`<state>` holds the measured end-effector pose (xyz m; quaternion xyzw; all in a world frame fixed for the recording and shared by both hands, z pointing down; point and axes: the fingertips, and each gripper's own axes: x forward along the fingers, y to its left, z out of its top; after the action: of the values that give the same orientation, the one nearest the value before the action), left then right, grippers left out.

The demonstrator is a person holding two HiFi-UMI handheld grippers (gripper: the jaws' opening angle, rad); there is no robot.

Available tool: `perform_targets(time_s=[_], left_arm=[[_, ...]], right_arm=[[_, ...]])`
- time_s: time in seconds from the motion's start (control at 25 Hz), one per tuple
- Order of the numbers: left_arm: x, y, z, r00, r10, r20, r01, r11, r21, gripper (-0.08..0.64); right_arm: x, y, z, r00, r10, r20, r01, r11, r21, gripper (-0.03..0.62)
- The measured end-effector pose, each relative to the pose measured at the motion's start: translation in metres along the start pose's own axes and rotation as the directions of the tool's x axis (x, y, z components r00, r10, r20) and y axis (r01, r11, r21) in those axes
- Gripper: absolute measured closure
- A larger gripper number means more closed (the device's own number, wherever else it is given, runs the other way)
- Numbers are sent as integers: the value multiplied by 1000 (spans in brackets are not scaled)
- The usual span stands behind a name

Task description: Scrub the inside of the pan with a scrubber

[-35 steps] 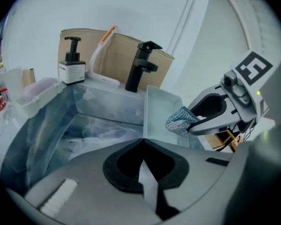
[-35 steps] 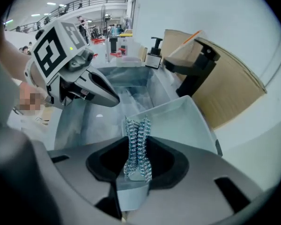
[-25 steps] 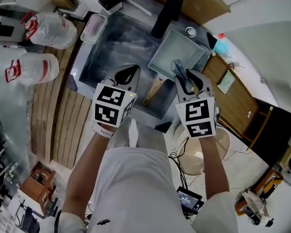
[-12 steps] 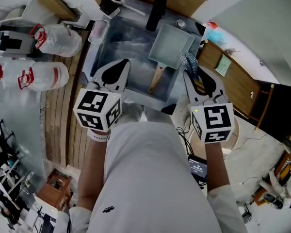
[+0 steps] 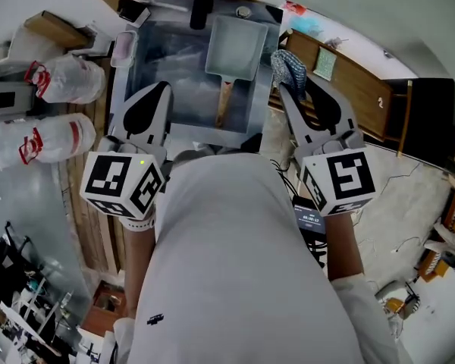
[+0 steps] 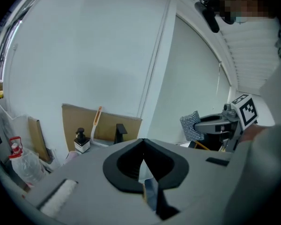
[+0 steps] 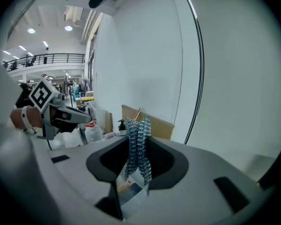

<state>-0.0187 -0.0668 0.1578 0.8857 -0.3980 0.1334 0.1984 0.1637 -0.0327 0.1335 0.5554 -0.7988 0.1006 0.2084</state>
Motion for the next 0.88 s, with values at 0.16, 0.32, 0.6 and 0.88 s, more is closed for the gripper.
perform_targets(time_s=[0.16,0.32,0.6,0.88], left_arm=[[-7,-11,4,999,-30,21,29,999,28,557],[-5,-24,6,998,-65,26,63,997,50,557],[5,-37,0,996,-91,7,91,995,47,557],[20,-36,-5,996,-84,-23,85,995,43,557]], right_arm=[[-10,6,8,996,-3,86,0,1000,30,482],[-10,14,6,993,26,113,-32,998,52,482],[-4,22,-7,990,97,104,-102,994,46,482],[7,24,-13,987,141,79,-145,988,45,482]])
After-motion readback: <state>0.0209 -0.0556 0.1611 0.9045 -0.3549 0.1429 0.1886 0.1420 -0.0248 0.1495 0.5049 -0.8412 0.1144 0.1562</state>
